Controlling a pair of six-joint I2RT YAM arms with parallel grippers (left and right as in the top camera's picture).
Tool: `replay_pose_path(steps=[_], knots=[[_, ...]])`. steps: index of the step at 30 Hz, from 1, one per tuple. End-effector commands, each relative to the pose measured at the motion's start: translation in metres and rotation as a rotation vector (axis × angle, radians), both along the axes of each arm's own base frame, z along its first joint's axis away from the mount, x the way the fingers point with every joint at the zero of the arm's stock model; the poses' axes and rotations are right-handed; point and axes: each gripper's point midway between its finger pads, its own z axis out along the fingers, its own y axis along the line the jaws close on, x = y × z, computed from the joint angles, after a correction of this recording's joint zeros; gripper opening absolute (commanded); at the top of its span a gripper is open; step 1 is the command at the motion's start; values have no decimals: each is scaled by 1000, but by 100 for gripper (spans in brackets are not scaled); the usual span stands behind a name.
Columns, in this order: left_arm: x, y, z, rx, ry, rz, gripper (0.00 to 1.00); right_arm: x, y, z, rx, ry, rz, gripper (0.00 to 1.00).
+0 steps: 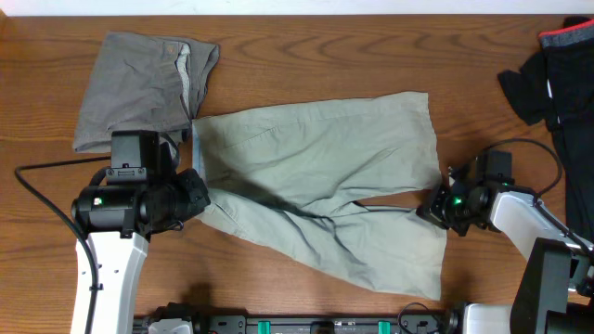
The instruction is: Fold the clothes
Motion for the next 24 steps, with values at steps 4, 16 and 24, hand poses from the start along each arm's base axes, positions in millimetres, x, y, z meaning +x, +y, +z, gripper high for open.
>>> replay_pose_path(steps=[4,16,24], knots=[[16,4,10,18,-70,-3,6,20,-53,-24,-290,-39,-163,1],[63,-17,-6,10,-125,-77,6,87,-32,22,-88,-349,-93,2],[68,-11,-31,60,-48,-82,6,76,20,72,191,-421,238,3]])
